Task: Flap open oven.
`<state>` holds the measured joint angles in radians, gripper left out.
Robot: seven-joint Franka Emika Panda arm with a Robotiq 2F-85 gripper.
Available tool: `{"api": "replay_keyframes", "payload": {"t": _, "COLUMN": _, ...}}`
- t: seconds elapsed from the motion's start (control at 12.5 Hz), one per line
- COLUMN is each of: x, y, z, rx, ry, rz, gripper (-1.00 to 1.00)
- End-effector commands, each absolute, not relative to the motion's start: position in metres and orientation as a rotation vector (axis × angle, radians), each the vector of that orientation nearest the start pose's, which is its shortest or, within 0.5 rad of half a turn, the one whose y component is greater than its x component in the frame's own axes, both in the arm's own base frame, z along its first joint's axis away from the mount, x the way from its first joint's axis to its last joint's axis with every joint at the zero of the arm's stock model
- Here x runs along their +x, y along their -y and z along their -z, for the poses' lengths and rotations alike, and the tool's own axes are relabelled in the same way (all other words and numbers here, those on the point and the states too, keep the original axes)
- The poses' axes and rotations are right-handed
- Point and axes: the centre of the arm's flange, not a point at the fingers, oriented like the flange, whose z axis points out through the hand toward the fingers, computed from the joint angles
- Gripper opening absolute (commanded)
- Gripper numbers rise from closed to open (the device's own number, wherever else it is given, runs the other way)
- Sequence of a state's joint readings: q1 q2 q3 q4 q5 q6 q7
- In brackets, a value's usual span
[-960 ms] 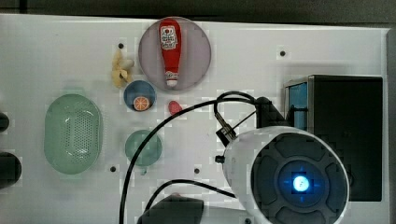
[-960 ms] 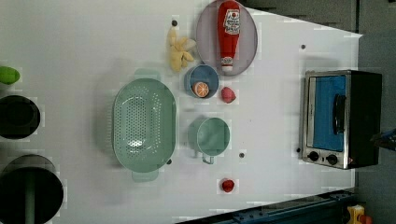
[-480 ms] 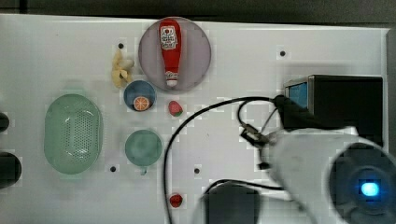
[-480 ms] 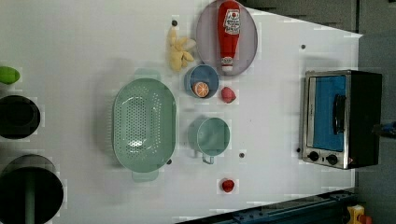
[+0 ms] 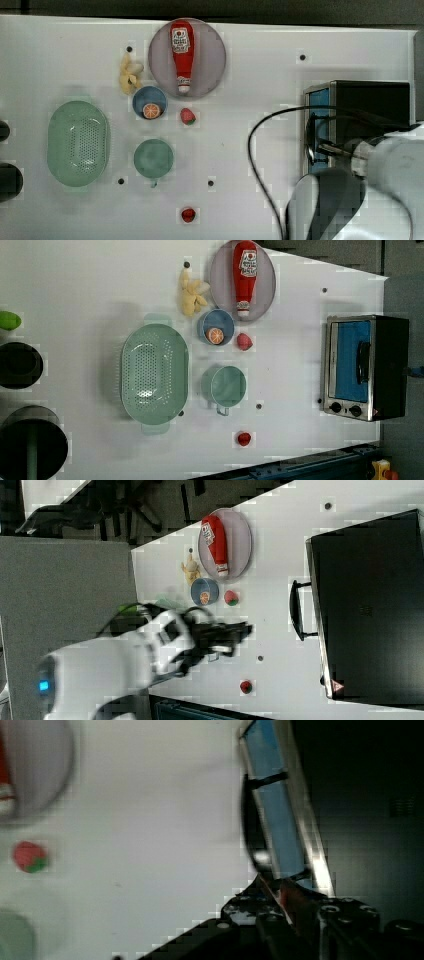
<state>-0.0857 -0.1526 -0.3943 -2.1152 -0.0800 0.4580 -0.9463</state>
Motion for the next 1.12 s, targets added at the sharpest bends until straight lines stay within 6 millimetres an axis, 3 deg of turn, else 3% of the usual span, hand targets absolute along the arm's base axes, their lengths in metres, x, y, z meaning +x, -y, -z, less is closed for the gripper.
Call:
{"api": "replay_keyframes", "payload": {"t": 0.08, "x": 0.466, "y": 0.259, "z": -0.441, "rx": -3.195, "ry": -0.146, "rz": 0.048, "gripper": -0.65}}
{"api": "replay_keyframes", "payload": {"t": 0.32, "x": 0.473, "y": 0.272, "z": -0.397, "rx": -3.221, "ry": -0.164, "rz": 0.012, "gripper": -0.65}}
{"api": "replay_keyframes", "payload": {"t": 0.56, "x": 0.475, "y": 0.272, "z": -0.357, "rx": -3.242, "ry": -0.156, "rz": 0.008, "gripper": -0.65}}
{"api": "replay_keyframes", "payload": {"t": 0.8, "x": 0.475, "y": 0.271, "z": -0.336, "rx": -3.265, "ry": -0.147, "rz": 0.059, "gripper": -0.65}}
{"api": "replay_keyframes", "payload": {"t": 1.12, "x": 0.473, "y": 0.263, "z": -0.314, "rx": -3.260, "ry": -0.123, "rz": 0.000, "gripper": -0.65}}
